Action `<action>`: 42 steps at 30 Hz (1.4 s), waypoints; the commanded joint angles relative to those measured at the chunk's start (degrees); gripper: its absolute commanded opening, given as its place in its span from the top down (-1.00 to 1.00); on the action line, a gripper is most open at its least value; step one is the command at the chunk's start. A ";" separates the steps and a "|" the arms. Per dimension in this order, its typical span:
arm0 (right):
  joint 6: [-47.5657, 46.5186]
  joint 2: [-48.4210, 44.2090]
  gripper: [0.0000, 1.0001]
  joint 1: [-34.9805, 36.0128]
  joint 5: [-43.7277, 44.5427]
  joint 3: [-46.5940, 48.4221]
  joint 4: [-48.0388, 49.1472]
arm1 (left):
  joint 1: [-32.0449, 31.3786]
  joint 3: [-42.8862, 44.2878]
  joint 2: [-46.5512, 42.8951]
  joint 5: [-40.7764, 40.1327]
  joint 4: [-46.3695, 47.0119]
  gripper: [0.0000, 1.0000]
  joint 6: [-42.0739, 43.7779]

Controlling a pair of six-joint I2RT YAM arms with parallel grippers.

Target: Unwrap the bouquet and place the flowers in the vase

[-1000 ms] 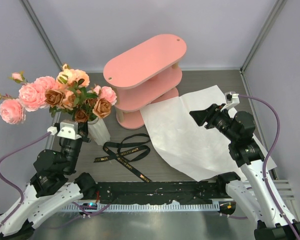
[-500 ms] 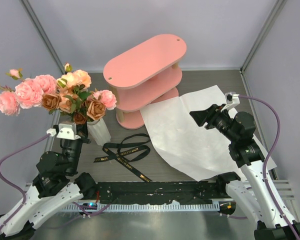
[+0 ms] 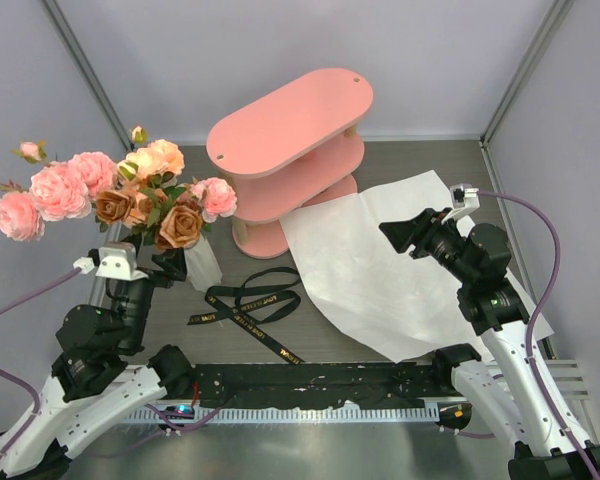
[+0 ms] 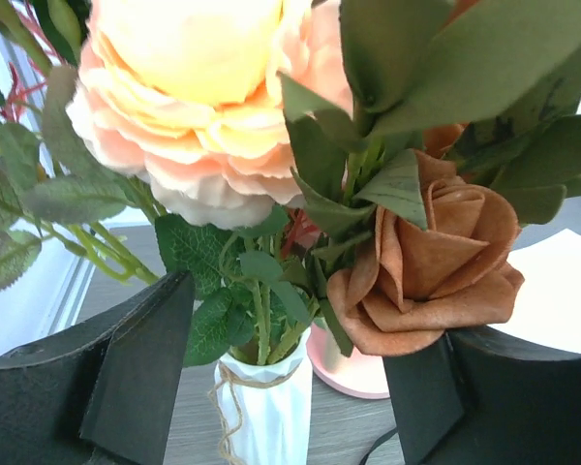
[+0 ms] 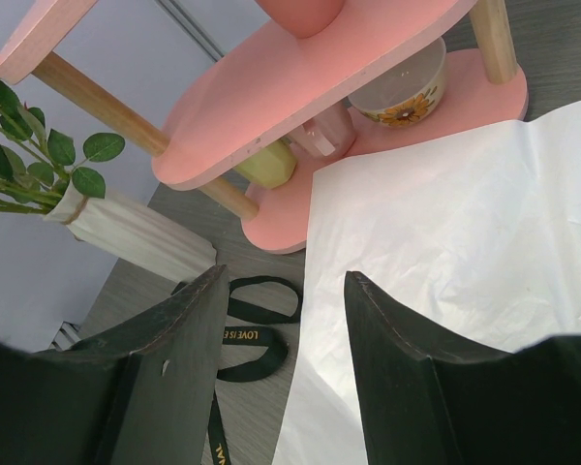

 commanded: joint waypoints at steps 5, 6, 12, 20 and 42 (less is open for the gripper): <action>0.37 -0.36 -0.13 -0.06 -0.52 0.18 2.80 | 0.03 5.48 -0.68 2.36 -4.28 -0.73 -3.79; 0.46 -0.10 -0.13 -0.15 -0.61 0.18 2.98 | 0.12 6.44 -1.12 3.06 -5.85 -0.75 -4.32; 0.63 0.78 -0.13 -0.06 -1.40 0.09 3.86 | 0.12 9.61 -0.69 4.21 -12.45 -0.85 -6.61; 0.72 0.69 -0.13 -0.06 -1.49 -0.09 4.03 | 0.03 10.32 -0.60 6.49 -19.39 -0.86 -10.03; 0.64 1.22 -0.13 -0.06 -0.80 0.87 1.15 | 0.12 19.62 -7.46 9.22 -31.18 -0.99 -19.53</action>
